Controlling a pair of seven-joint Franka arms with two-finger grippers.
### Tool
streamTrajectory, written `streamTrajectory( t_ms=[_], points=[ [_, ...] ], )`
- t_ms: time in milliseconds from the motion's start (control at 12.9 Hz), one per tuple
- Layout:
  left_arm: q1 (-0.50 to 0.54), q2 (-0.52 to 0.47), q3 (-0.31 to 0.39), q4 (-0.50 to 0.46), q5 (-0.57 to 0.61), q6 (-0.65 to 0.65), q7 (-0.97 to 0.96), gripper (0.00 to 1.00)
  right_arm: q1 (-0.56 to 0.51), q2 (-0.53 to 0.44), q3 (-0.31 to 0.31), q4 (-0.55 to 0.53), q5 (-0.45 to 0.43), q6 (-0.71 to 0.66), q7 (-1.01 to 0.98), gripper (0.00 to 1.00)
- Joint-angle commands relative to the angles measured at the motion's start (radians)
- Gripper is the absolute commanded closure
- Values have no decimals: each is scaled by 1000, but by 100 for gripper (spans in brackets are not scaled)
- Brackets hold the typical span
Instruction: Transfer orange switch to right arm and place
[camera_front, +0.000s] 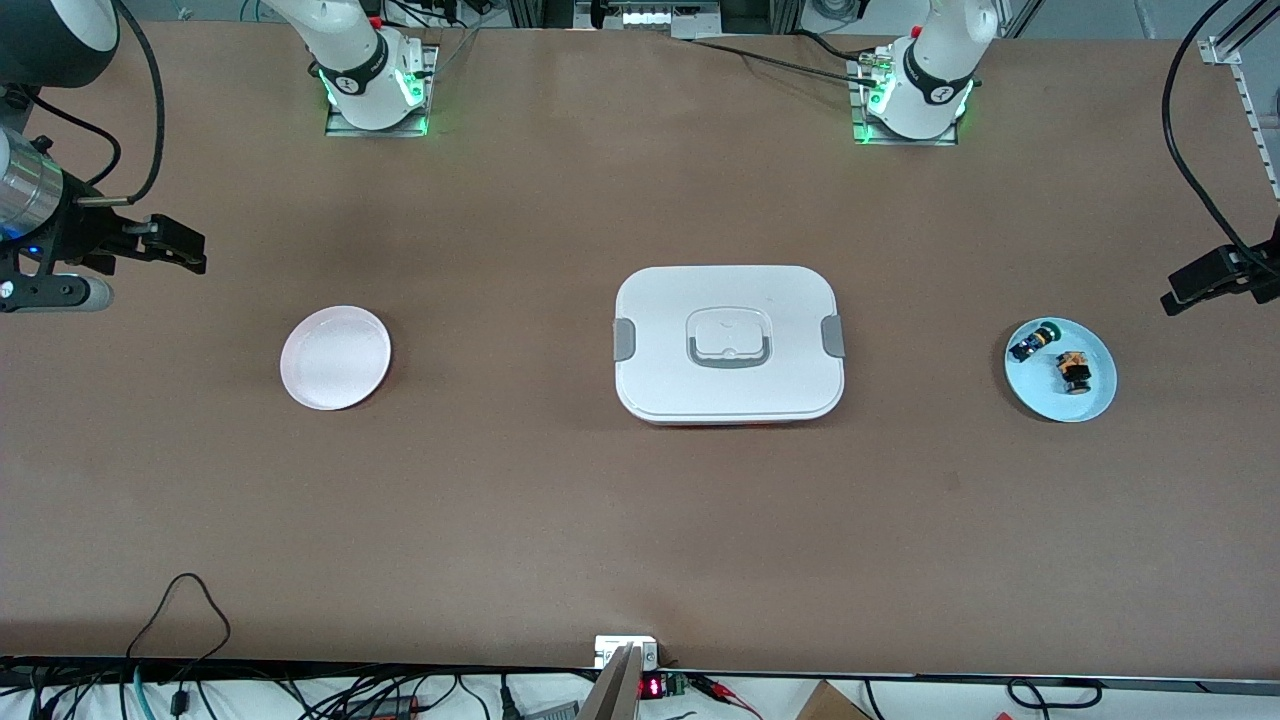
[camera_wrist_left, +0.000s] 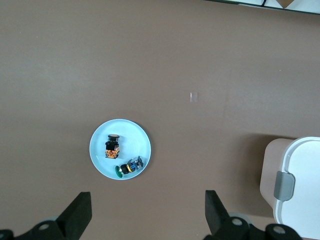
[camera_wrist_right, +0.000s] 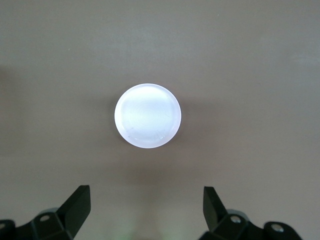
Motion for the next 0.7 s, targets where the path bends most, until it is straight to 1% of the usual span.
streamTrajectory(
  t_ms=[0,619],
  points=[
    [5,15,0,33,-3,-13,26,0,-1,-28,2,-28,-10,-4,8,0],
    [7,18,-8,27,-2,-18,58,0,-1,-28,2,-27,-7,-6,8,0]
  ],
)
